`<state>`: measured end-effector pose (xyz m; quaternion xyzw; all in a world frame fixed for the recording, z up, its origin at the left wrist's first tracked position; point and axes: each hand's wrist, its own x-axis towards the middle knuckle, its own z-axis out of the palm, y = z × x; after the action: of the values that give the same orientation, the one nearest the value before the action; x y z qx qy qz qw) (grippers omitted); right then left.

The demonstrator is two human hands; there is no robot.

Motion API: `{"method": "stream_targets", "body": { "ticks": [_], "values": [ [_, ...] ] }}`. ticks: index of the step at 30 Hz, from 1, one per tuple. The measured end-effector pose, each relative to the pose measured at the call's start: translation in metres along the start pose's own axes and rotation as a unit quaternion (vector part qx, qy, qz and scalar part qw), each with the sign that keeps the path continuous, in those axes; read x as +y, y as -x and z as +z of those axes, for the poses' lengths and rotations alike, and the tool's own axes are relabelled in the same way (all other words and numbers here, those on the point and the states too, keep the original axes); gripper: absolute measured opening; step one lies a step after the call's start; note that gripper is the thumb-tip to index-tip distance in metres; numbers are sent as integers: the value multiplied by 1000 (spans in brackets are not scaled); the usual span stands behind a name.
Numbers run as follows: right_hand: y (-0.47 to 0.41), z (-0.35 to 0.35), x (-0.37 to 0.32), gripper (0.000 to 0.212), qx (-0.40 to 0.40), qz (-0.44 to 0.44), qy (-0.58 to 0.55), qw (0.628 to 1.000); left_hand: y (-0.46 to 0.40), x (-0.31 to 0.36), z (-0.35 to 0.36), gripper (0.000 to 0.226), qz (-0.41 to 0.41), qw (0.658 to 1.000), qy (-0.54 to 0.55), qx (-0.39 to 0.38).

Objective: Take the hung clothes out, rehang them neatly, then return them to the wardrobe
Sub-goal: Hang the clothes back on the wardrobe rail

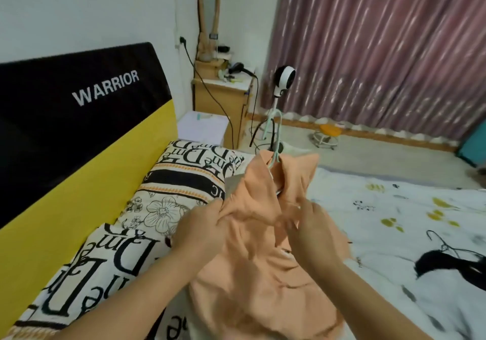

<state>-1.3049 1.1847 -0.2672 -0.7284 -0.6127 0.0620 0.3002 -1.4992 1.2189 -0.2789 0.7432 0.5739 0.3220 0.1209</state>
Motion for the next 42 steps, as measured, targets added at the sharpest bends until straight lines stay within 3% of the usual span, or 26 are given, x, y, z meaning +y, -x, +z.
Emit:
{"method": "stream_targets", "body": {
  "ticks": [2, 5, 9, 13, 16, 18, 23, 26, 28, 33, 36, 39, 42],
  "values": [
    [-8, -49, -8, 41, 60, -14, -2, 998, 3, 36, -25, 23, 51, 998, -23, 14],
    [-8, -119, -12, 36, 120, -53, 21, 991, 11, 89, -64, 12, 118, 992, -48, 21],
    [13, -198, -1, 44, 136, -49, 103, 984, 33, 149, -114, 6, 240, 967, -59, 55],
    [51, -277, 13, 14, 133, -68, 103, 983, 63, 206, -156, 11, 329, 940, -58, 68],
    [88, -333, 26, 5, 96, -117, 145, 978, 82, 245, -174, 8, 328, 940, -79, 46],
    [117, -364, 35, 15, 76, -113, 163, 977, 93, 273, -184, 10, 323, 942, -92, 16],
    [198, -430, 52, 23, 149, -97, 123, 976, 116, 341, -196, 11, 315, 942, -87, -76],
    [243, -469, 64, 25, 165, -64, 127, 976, 139, 387, -190, 25, 303, 942, -87, -117],
    [273, -494, 74, 24, 165, -45, 147, 974, 161, 417, -178, 21, 310, 937, -75, -141],
    [348, -554, 101, 23, 184, 17, 192, 964, 220, 489, -148, 29, 325, 930, -26, -169],
    [389, -583, 113, 21, 196, 60, 215, 955, 256, 540, -139, 39, 347, 930, 82, -90],
    [423, -605, 117, 20, 211, 100, 231, 945, 298, 594, -142, 27, 397, 888, 230, -7],
    [452, -622, 114, 29, 217, 159, 257, 928, 338, 641, -139, 23, 437, 851, 286, -57]
  ]
}}
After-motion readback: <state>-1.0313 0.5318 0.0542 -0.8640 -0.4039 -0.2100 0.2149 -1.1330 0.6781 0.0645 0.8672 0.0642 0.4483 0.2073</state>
